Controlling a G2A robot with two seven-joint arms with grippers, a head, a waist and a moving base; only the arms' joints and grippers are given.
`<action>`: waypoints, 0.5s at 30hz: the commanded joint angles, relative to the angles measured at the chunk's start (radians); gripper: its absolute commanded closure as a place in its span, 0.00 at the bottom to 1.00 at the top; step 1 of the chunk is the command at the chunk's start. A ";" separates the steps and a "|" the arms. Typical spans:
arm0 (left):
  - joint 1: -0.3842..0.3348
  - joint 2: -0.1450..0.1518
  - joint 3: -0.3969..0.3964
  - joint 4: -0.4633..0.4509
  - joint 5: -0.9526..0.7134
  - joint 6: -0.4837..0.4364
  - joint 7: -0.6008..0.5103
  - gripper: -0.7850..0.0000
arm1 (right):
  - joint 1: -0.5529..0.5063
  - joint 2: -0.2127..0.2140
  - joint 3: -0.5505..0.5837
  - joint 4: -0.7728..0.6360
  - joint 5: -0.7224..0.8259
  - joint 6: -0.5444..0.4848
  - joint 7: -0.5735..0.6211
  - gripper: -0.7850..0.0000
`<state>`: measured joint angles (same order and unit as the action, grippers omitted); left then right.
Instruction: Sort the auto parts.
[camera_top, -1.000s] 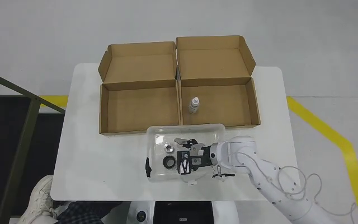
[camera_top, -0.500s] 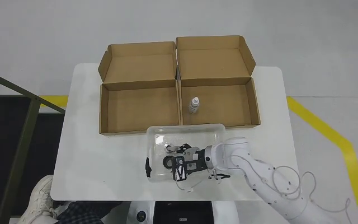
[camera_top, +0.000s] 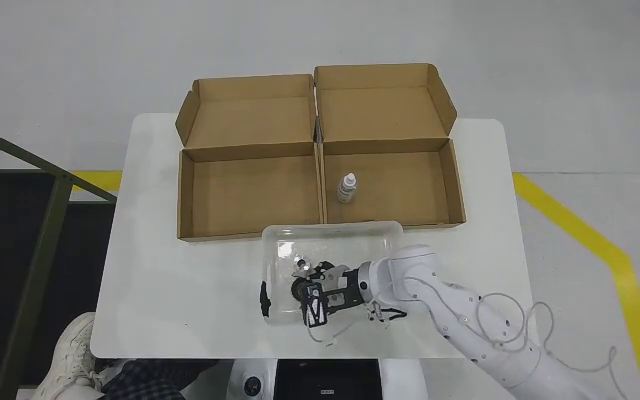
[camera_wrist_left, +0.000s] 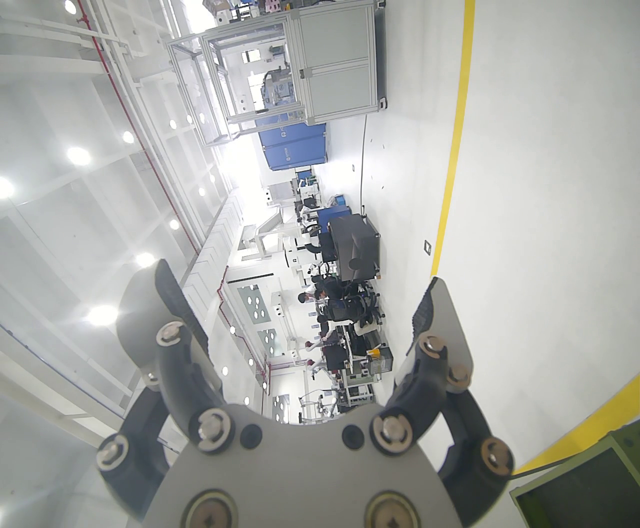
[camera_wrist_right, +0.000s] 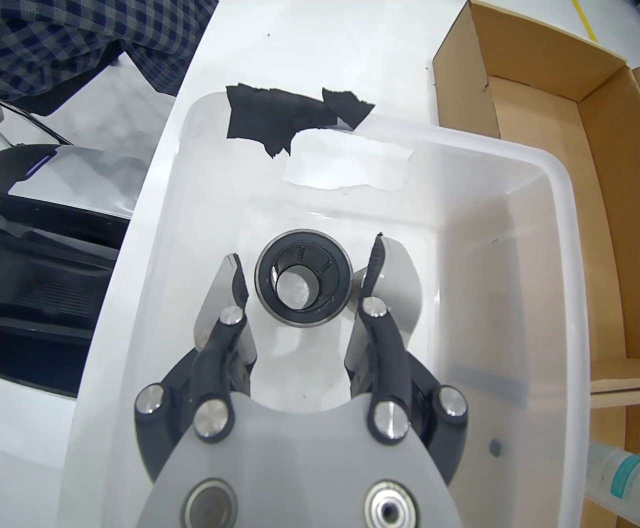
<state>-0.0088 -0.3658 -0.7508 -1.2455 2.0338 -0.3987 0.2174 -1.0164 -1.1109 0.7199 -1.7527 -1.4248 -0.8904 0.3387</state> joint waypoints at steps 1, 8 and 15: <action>0.000 0.000 0.000 0.000 0.000 0.000 0.000 0.00 | 0.002 -0.002 -0.005 0.004 -0.004 0.000 -0.004 0.50; 0.000 0.000 0.000 0.000 0.000 0.000 0.000 0.00 | 0.031 -0.016 -0.032 0.041 -0.004 -0.006 -0.016 0.44; 0.000 0.000 0.000 0.000 0.000 0.000 0.000 0.00 | 0.055 -0.030 -0.053 0.071 0.005 -0.008 -0.019 0.42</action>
<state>-0.0088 -0.3658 -0.7508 -1.2455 2.0338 -0.3987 0.2174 -0.9632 -1.1395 0.6689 -1.6852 -1.4206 -0.8978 0.3208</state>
